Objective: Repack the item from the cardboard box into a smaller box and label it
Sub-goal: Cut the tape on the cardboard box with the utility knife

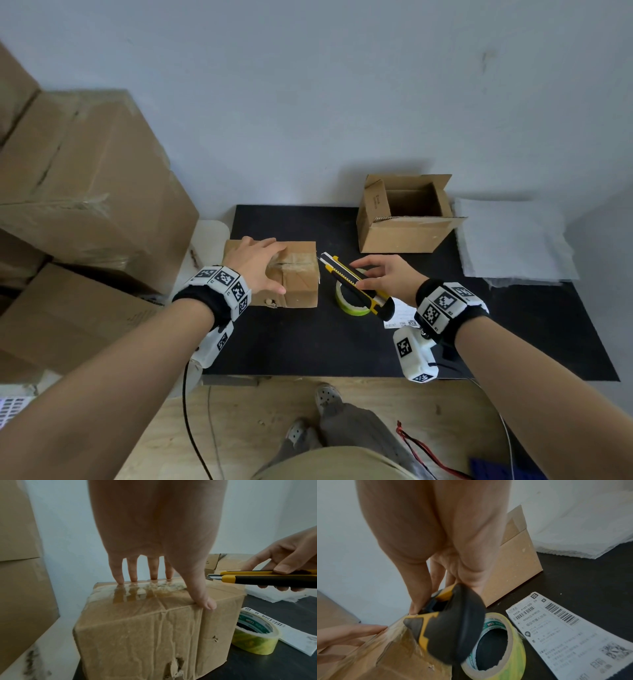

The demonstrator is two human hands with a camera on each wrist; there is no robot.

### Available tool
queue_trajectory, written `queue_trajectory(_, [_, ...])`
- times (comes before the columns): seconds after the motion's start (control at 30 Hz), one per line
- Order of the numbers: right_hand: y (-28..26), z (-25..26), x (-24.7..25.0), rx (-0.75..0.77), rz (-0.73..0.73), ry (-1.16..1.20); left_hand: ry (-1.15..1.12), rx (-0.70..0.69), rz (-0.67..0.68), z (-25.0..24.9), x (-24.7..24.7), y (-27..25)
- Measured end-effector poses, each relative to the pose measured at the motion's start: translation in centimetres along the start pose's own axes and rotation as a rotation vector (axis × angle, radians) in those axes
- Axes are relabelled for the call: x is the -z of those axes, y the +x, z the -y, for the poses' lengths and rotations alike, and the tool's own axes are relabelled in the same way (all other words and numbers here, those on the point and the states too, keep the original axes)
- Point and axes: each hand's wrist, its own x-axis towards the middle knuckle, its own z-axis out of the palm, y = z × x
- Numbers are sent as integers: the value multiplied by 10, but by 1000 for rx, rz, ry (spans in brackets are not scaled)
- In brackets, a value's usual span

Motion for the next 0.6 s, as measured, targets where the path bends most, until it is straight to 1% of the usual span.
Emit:
queue_trajectory(0.23, [4, 3, -3, 7, 5, 2, -7, -11, -9, 2, 0, 0])
queue_trajectory(0.4, [4, 4, -1, -1, -38, -28, -4, -7, -11, 3, -2, 1])
queue_trajectory(0.6, [4, 5, 0, -3, -34, -58, 1, -11, -17, 4, -3, 2])
